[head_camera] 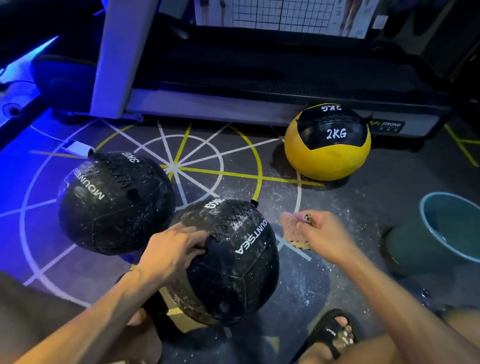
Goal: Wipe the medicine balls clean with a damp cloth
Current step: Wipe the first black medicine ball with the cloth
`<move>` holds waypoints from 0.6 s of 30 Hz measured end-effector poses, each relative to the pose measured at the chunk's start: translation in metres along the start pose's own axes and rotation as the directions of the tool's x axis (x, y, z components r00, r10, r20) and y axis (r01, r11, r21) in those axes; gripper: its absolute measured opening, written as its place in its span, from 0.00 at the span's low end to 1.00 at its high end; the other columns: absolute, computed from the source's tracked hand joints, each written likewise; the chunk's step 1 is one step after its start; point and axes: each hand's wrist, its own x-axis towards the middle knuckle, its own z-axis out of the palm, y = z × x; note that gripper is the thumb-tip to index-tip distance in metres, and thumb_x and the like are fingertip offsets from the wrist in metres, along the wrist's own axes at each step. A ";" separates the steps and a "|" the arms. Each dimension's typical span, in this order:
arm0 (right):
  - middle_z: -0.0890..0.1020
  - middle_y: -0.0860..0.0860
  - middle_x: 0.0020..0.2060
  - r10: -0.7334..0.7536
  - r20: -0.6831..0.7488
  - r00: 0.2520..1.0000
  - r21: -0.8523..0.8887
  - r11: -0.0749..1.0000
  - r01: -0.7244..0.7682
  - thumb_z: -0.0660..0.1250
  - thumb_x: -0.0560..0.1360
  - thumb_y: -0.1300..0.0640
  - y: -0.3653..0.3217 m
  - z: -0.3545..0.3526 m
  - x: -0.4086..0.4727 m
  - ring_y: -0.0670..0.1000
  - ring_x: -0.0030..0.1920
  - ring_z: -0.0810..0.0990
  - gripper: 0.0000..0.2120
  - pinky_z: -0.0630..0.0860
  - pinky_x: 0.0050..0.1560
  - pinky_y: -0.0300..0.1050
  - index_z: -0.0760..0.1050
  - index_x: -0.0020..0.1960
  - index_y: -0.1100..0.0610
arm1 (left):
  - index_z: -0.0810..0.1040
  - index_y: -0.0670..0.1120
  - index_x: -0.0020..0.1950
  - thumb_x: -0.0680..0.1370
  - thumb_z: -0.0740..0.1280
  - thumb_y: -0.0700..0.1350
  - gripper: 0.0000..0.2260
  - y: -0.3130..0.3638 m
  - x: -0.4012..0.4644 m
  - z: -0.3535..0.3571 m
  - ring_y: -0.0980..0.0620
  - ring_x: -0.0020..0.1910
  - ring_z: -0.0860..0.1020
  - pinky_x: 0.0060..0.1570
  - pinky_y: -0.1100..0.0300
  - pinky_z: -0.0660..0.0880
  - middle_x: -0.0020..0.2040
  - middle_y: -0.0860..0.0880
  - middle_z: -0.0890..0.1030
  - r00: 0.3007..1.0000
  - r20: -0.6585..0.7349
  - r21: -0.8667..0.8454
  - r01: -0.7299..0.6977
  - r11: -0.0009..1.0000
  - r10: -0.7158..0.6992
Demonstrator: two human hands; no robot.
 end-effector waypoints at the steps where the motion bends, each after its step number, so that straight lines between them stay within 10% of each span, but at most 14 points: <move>1: 0.86 0.53 0.40 -0.013 0.011 1.000 -0.019 1.000 0.013 0.62 0.84 0.57 0.002 0.002 -0.003 0.44 0.26 0.74 0.11 0.66 0.29 0.38 0.82 0.59 0.50 | 0.68 0.57 0.46 0.78 0.73 0.52 0.13 -0.004 -0.004 -0.001 0.53 0.46 0.75 0.38 0.53 0.77 0.45 0.60 0.75 0.999 -0.001 -0.008 0.042 0.999 -0.042; 7: 0.82 0.52 0.30 -0.030 0.093 0.995 -0.108 0.993 0.040 0.62 0.83 0.59 0.011 0.027 -0.008 0.45 0.26 0.70 0.12 0.63 0.27 0.40 0.83 0.56 0.49 | 0.77 0.56 0.55 0.81 0.69 0.53 0.04 -0.014 -0.009 -0.006 0.50 0.49 0.79 0.42 0.55 0.73 0.55 0.58 0.77 0.948 0.022 -0.156 0.317 0.935 -0.318; 14: 0.83 0.39 0.38 -0.012 -0.016 1.000 -0.011 1.000 0.012 0.63 0.83 0.54 0.008 0.069 0.005 0.44 0.32 0.78 0.13 0.75 0.37 0.43 0.80 0.64 0.46 | 0.74 0.57 0.62 0.73 0.65 0.75 0.28 0.000 -0.017 0.014 0.50 0.50 0.80 0.43 0.52 0.78 0.58 0.57 0.77 0.875 -0.043 -0.217 0.462 0.860 -0.481; 18: 0.83 0.43 0.38 0.029 -0.077 0.997 -0.004 1.000 -0.030 0.63 0.83 0.56 0.011 0.071 0.007 0.40 0.27 0.71 0.13 0.65 0.30 0.40 0.81 0.64 0.48 | 0.73 0.55 0.64 0.72 0.67 0.74 0.30 -0.004 -0.016 0.029 0.47 0.53 0.81 0.51 0.47 0.78 0.59 0.55 0.79 0.859 -0.128 -0.243 0.456 0.856 -0.495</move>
